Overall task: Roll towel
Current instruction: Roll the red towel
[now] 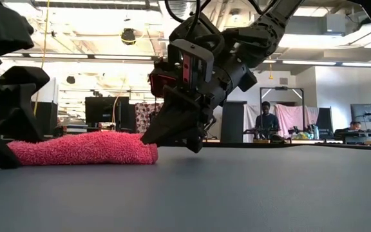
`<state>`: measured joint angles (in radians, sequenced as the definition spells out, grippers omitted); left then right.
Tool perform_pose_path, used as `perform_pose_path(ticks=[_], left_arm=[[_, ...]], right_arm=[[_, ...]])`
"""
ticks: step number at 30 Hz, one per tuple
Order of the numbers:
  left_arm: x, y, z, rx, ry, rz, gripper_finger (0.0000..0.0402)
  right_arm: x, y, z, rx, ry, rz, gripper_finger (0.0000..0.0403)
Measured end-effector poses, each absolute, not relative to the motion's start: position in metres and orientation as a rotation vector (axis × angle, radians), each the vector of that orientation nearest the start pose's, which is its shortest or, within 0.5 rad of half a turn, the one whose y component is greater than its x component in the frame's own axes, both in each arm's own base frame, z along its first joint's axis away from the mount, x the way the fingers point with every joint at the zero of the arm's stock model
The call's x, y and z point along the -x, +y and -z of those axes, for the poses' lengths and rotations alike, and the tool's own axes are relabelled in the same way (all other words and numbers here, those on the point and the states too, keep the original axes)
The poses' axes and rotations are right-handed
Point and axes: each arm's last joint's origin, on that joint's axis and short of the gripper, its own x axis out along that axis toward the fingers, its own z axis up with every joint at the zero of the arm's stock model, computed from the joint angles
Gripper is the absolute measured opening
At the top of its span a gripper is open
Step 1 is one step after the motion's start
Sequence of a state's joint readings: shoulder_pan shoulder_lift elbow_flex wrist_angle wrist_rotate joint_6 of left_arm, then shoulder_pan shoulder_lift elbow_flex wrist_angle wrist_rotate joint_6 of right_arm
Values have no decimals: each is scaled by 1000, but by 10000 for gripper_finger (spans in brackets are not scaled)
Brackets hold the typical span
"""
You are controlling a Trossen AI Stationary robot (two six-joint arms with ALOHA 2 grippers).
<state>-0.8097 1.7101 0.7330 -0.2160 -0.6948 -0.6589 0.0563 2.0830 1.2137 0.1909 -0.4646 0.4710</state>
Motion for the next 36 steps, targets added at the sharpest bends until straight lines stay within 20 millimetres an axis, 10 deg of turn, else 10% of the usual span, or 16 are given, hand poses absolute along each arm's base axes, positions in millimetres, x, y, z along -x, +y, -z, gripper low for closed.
perform_pose_path(ticks=[11, 36], left_arm=[[-199, -188, -111, -86, 853, -226, 12], [-160, -152, -103, 765, 752, -50, 0]], right_arm=[[-424, 35, -125, -621, 801, -264, 26], [-424, 47, -124, -905, 836, -69, 29]])
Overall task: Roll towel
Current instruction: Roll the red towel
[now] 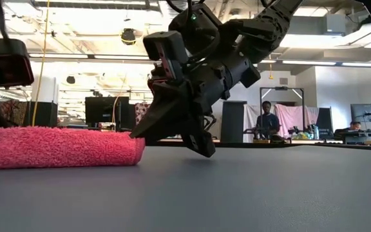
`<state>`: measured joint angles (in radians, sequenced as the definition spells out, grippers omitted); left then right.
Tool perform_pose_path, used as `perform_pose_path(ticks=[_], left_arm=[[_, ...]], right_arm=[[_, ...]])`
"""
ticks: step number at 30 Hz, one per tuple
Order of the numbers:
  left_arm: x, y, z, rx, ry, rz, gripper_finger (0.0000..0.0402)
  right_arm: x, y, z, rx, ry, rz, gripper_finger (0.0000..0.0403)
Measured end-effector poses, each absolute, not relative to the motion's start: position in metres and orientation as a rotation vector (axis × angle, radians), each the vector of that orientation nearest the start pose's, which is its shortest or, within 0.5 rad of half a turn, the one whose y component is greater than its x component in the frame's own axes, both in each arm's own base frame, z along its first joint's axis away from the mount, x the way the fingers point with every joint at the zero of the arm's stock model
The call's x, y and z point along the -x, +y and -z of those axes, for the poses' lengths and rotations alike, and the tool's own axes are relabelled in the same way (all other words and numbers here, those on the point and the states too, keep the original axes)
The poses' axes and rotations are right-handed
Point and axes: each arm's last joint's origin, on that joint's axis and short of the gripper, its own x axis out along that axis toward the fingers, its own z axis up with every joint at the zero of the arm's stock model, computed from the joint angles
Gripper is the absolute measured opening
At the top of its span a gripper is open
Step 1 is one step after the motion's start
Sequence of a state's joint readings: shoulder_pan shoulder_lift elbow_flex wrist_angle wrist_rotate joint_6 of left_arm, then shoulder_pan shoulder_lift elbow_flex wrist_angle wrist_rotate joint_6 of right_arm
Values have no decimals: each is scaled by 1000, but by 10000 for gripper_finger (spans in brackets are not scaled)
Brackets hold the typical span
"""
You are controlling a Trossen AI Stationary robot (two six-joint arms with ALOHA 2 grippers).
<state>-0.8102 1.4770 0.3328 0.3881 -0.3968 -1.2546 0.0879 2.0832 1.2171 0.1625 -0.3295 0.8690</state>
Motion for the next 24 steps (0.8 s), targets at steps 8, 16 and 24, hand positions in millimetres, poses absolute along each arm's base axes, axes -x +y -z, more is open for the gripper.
perform_pose_path(ticks=[8, 16, 24], left_arm=[[-166, -145, -104, 882, 788, -55, 0], [-171, -140, -104, 950, 861, -30, 0], [-172, -139, -107, 969, 852, -19, 0]], right_arm=[[-429, 43, -99, -1013, 879, 31, 46], [-429, 40, -105, -976, 851, 31, 110], [-424, 37, -128, -744, 793, -70, 158]])
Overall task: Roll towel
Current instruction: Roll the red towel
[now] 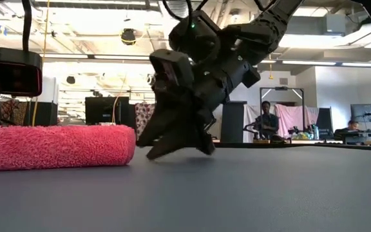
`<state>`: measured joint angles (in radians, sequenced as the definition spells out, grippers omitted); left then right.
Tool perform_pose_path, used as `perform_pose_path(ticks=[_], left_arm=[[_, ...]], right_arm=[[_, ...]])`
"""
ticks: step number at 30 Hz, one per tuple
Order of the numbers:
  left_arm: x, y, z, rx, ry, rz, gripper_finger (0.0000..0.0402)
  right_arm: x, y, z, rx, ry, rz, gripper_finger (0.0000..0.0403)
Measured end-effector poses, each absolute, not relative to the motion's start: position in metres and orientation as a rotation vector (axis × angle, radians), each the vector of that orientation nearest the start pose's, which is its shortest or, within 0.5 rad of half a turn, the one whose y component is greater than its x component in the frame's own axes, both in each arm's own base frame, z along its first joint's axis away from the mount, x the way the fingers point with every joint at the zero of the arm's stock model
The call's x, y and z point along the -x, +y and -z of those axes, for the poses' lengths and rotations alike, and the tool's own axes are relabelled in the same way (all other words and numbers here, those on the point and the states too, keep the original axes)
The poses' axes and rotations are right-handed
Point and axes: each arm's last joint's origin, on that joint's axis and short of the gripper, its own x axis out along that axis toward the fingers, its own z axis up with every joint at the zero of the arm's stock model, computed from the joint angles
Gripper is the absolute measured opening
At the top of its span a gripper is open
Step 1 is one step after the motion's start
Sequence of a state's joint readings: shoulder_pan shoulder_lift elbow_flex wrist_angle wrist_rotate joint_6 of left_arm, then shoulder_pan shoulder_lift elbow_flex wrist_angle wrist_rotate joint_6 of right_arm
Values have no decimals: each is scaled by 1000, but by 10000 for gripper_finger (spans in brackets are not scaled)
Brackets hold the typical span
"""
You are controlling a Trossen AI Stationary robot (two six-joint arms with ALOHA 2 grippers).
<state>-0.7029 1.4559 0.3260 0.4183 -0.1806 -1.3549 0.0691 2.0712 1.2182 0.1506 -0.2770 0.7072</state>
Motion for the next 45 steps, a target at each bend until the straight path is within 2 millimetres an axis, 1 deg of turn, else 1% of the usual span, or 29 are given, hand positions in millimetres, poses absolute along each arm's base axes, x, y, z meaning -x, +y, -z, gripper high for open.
perform_pose_path(ticks=[3, 5, 6, 9, 12, 15, 16, 18, 20, 21, 23, 25, 28, 33, 42, 45], left_arm=[[-172, -139, -107, 982, 850, -28, 0], [-173, -139, -107, 990, 846, -30, 0], [-173, -139, -107, 993, 844, -30, 0], [-173, -139, -108, 1006, 829, -39, 0], [-174, -139, -109, 1020, 810, -43, 0], [-175, -140, -110, 1030, 797, -35, 0], [-175, -140, -110, 1033, 794, -36, 0], [-175, -140, -110, 1046, 792, -42, 0], [-175, -140, -110, 1054, 792, -44, 0], [-175, -140, -110, 1058, 792, -46, 0], [-175, -140, -111, 1060, 791, -46, 0], [-175, -140, -111, 1064, 791, -47, 0], [-175, -140, -111, 1069, 791, -49, 0], [-175, -140, -111, 1070, 790, -45, 0], [-176, -140, -111, 1060, 791, -32, 0], [-176, -141, -112, 1054, 793, -19, 0]], right_arm=[[-423, 36, -153, -630, 699, -90, 165], [-422, 40, -168, -527, 647, -139, 168], [-421, 45, -171, -468, 636, -170, 168], [-419, 68, -173, -272, 596, -285, 168], [-414, 99, -174, -4, 538, -409, 168], [-408, 125, -167, 243, 521, -395, 168], [-406, 131, -165, 313, 523, -376, 168], [-405, 138, -164, 415, 498, -331, 167], [-407, 139, -166, 458, 475, -312, 167], [-407, 137, -164, 468, 486, -310, 167], [-411, 132, -153, 474, 499, -299, 167], [-411, 127, -145, 480, 540, -289, 167], [-417, 123, -141, 474, 521, -277, 167], [-418, 123, -126, 512, 551, -280, 166], [-424, 115, -117, 533, 545, -267, 166], [-427, 110, -115, 520, 526, -293, 165]])
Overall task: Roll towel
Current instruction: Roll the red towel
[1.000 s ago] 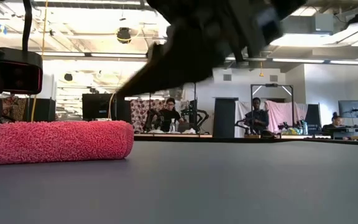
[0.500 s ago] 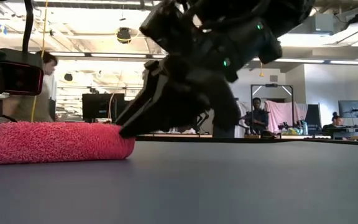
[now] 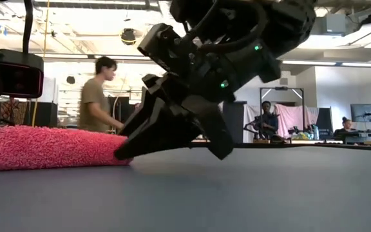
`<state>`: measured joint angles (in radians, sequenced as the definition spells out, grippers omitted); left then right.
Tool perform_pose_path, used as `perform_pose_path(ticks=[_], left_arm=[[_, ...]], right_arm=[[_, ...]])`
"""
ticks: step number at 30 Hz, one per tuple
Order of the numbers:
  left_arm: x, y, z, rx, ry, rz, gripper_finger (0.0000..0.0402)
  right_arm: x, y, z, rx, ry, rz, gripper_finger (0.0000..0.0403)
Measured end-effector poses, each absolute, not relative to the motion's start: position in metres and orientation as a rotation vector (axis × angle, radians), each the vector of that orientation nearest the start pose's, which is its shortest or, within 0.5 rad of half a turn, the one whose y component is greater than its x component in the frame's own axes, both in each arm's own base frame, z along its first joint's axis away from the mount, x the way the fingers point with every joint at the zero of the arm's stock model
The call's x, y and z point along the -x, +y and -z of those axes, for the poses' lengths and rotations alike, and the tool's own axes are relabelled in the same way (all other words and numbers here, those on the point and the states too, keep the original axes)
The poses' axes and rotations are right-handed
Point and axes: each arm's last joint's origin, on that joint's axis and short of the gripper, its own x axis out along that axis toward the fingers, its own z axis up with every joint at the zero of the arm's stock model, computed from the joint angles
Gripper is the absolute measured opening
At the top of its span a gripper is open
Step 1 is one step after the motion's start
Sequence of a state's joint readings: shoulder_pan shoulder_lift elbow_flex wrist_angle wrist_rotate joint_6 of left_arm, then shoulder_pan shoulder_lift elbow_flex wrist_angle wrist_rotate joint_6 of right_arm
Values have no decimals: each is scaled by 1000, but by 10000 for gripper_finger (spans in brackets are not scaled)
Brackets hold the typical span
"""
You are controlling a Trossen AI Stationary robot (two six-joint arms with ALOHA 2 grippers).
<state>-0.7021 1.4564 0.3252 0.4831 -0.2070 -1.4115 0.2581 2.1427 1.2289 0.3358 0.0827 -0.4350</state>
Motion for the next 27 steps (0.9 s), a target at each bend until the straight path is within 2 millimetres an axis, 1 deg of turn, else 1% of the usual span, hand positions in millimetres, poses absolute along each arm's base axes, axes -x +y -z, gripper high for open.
perform_pose_path(ticks=[2, 4, 9, 12, 14, 17, 22, 24, 27], left_arm=[[-176, -141, -112, 1051, 795, -11, 0], [-176, -141, -112, 1044, 798, -2, 4], [-176, -142, -113, 1009, 803, 34, 34], [-174, -143, -114, 982, 832, 76, 56], [-173, -143, -117, 990, 864, 111, 67], [-169, -142, -122, 995, 901, 140, 79], [-161, -135, -130, 966, 934, 109, 84], [-157, -131, -134, 953, 931, 90, 84], [-155, -128, -143, 916, 870, 107, 84]], right_arm=[[-431, 107, -112, 509, 524, -295, 159], [-436, 106, -109, 494, 530, -316, 144], [-448, 106, -104, 460, 544, -369, 76], [-449, 106, -104, 466, 581, -377, 37], [-449, 104, -107, 439, 610, -378, 34], [-448, 97, -111, 346, 686, -425, 34], [-450, 88, -115, 174, 785, -468, 34], [-452, 85, -117, 97, 796, -474, 34], [-454, 80, -120, -33, 835, -493, 34]])
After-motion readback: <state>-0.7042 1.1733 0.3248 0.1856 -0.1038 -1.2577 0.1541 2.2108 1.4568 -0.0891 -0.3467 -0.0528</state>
